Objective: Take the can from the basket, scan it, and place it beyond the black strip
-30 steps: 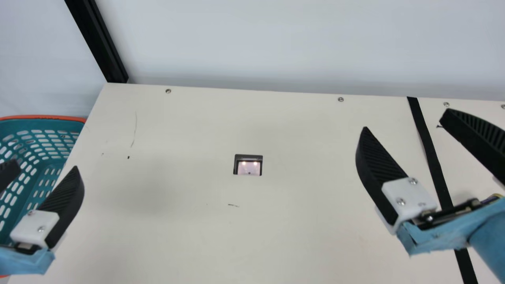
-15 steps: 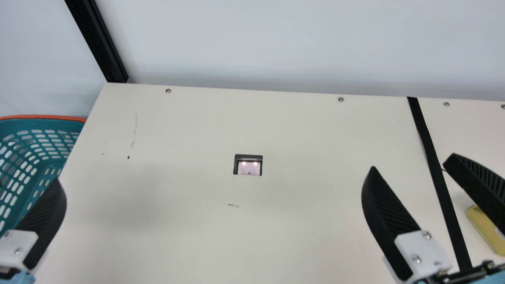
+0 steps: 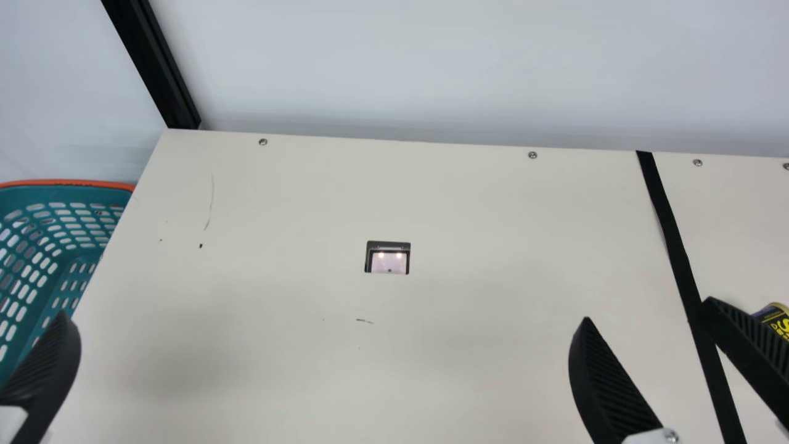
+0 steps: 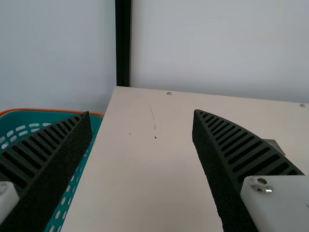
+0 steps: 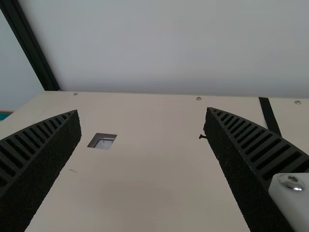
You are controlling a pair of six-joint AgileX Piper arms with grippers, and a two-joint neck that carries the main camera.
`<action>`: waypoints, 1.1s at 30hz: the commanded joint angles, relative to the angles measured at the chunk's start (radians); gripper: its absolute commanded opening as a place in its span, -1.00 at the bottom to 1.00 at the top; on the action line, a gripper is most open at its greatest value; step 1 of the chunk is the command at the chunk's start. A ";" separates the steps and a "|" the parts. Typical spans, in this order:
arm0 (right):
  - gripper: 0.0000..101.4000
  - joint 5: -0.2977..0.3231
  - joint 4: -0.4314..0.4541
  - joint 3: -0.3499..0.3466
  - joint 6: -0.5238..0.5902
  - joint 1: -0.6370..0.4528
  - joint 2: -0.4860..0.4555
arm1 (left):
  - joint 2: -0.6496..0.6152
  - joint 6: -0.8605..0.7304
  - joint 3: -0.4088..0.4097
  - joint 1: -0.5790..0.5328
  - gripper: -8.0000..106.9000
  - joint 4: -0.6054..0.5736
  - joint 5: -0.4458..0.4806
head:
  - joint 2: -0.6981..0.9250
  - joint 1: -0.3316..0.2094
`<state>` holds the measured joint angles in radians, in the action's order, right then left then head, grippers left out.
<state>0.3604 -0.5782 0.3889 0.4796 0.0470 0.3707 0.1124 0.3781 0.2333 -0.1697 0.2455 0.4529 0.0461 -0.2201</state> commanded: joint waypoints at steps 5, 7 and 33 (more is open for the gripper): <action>1.00 -0.003 0.045 -0.047 -0.058 0.016 -0.039 | -0.013 -0.013 0.000 0.016 0.71 -0.031 0.009 | 0.010 -0.001; 1.00 0.001 0.044 -0.045 -0.055 0.015 -0.040 | -0.013 -0.016 0.000 0.016 0.71 -0.031 0.010 | 0.010 -0.001; 1.00 -0.047 0.121 -0.156 -0.192 0.014 -0.148 | -0.013 -0.016 0.000 0.016 0.71 -0.031 0.012 | 0.010 -0.001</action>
<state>0.3147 -0.4572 0.2327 0.2877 0.0611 0.2231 0.0997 0.3626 0.2333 -0.1539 0.2143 0.4647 0.0461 -0.2201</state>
